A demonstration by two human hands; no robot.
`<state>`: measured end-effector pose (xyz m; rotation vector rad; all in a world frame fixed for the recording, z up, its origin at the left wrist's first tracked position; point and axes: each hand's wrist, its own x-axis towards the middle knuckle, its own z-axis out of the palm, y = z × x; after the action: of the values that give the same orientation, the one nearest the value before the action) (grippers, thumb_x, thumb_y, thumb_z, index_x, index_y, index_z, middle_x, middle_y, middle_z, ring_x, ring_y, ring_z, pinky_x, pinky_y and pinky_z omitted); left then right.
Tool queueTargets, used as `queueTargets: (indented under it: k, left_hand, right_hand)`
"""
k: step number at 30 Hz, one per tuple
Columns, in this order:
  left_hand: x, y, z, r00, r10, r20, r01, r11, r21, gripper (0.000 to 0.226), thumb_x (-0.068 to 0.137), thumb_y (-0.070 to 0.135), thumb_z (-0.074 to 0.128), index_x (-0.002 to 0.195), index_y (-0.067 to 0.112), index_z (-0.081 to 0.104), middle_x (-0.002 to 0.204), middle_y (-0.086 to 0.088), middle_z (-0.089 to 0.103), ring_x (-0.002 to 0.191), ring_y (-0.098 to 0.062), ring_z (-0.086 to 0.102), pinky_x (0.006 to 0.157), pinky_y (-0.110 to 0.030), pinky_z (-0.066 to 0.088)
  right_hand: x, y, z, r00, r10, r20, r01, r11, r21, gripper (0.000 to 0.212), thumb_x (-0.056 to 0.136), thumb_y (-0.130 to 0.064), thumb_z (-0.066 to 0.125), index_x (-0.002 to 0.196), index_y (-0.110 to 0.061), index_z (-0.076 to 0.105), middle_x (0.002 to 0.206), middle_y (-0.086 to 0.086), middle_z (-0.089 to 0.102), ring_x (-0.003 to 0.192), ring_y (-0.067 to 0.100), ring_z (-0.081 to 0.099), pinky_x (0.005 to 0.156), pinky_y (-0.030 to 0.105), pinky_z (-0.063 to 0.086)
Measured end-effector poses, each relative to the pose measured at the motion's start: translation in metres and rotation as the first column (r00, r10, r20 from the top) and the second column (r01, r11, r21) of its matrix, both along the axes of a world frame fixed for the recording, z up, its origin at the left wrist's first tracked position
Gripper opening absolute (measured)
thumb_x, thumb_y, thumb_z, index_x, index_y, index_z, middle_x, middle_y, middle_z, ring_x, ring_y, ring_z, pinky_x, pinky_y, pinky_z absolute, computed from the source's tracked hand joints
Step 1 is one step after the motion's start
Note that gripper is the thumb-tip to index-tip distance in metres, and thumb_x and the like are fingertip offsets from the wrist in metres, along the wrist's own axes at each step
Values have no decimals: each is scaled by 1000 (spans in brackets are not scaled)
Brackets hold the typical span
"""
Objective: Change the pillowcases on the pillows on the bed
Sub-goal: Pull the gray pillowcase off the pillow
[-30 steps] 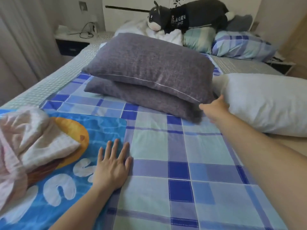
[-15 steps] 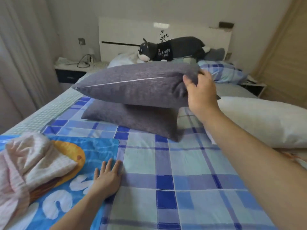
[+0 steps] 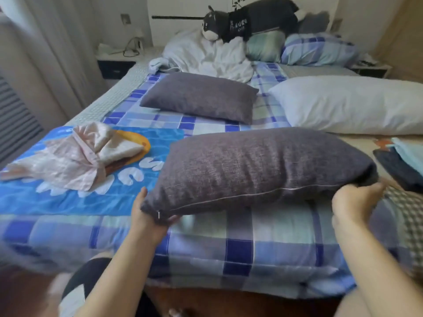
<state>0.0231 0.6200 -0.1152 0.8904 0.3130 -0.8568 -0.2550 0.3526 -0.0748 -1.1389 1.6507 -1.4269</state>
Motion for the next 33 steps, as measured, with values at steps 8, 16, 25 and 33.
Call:
queueTargets:
  k: [8,16,25,33]
  left_hand:
    - [-71,42,-20,954,232,188,-224,973,-62,44,103,44,51,133,13,59,115,-4,66,115,-28,65,96,-54,54]
    - [-64,60,-15,831,144,537,-293,935,202,14,100,25,63,99,13,57,91,-7,67,75,-17,67,71,-32,59]
    - [-52,84,-22,931,47,363,-89,991,101,6,94,2,62,95,7,63,76,-7,65,58,-12,60,54,-24,52]
    - [-56,79,-17,876,56,479,-138,981,138,16,95,0,59,87,14,62,74,-6,65,57,-12,57,57,-26,51]
  right_hand:
    - [-11,97,-87,930,311,-196,-282,945,163,65,96,-15,54,154,-23,25,153,11,40,136,34,44,114,55,34]
    - [45,222,-70,420,818,-394,-884,466,25,9,100,-24,54,98,-28,62,83,-12,66,76,7,65,69,33,56]
    - [143,272,-54,325,842,-430,-870,444,212,34,89,-53,60,94,-21,70,91,-3,73,89,20,65,79,37,54]
    - [151,281,-60,362,720,-592,-866,494,71,30,98,-35,50,81,-17,67,82,1,70,81,27,62,68,41,49]
